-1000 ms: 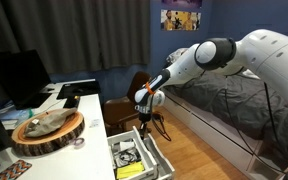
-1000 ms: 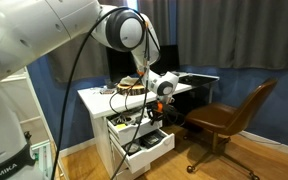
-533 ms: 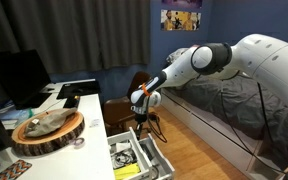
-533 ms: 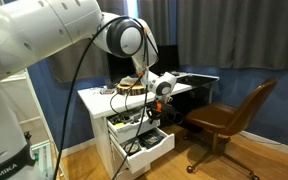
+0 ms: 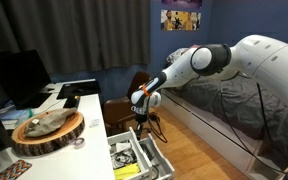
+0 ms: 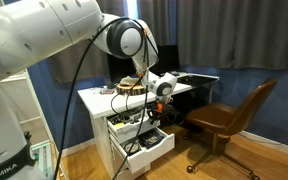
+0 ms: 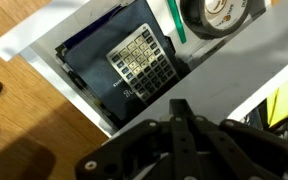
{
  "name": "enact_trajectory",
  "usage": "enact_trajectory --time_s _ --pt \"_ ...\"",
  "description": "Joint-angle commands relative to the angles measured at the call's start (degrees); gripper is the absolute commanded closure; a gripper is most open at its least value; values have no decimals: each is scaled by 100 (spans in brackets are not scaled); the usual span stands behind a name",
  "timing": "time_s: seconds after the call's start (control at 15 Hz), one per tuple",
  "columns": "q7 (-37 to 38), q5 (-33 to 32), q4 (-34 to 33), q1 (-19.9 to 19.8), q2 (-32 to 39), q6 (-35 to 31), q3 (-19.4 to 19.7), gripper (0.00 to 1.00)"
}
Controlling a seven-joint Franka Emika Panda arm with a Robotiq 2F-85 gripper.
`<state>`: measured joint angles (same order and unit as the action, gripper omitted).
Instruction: Close the top opened drawer of the cabinet
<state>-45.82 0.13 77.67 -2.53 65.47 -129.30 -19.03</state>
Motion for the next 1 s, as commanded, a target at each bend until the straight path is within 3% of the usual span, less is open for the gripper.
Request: enact_trajectory --time_s 0.0,0.93 --pt "-334 11 -508 161 322 62 83 100" --pt "-2497 323 -1792 298 1295 -148 -406 100"
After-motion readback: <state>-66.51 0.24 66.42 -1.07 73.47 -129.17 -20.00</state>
